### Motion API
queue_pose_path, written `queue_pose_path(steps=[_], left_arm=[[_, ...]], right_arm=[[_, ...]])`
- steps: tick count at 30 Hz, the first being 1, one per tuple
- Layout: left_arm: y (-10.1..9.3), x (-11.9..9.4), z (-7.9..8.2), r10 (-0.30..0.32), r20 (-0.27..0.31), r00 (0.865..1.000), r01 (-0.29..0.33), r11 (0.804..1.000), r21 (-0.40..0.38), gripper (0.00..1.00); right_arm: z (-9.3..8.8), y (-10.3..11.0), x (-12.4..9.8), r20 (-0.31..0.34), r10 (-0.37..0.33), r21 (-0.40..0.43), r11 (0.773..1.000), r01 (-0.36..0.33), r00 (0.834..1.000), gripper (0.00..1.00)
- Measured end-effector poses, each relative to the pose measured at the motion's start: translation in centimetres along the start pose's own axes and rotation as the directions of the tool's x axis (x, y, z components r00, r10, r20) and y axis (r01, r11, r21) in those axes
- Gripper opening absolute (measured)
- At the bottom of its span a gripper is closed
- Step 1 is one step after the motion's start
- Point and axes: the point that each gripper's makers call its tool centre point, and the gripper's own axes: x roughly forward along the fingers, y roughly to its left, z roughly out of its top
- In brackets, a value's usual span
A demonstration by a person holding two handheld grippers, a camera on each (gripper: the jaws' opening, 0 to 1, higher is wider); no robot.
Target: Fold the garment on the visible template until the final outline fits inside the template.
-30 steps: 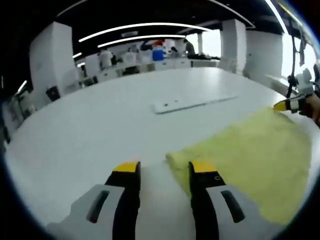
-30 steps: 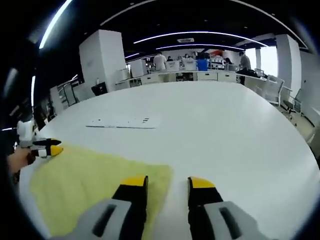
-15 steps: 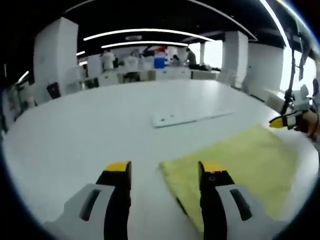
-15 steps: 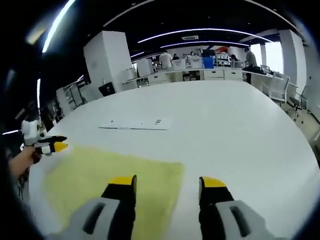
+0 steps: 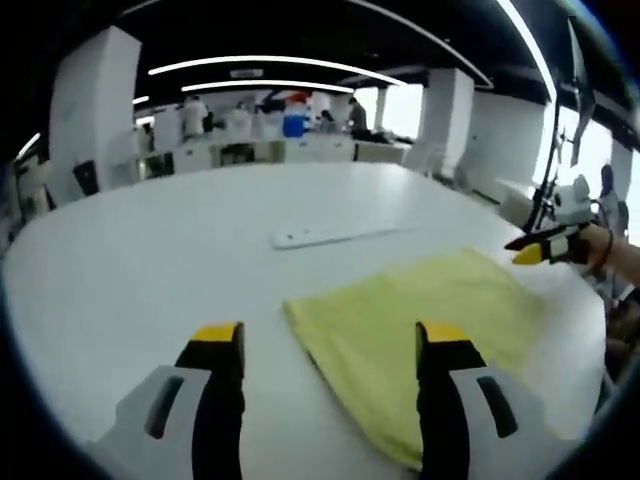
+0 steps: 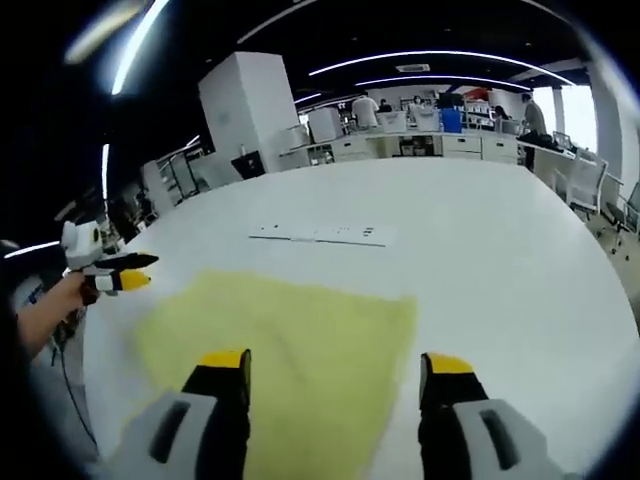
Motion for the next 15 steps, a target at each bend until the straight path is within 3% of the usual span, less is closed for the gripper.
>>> queue_pose_path(steps=[15], left_arm=[[-3.1,-3.3,-3.2,-0.114,-0.031,0.993,0.116,0.992,0.051,0.66]], right_arm=[[-3.0,2.4,-3.0,-0.038,0.053,-0.039,0.998,-0.054,0.998,0.78]])
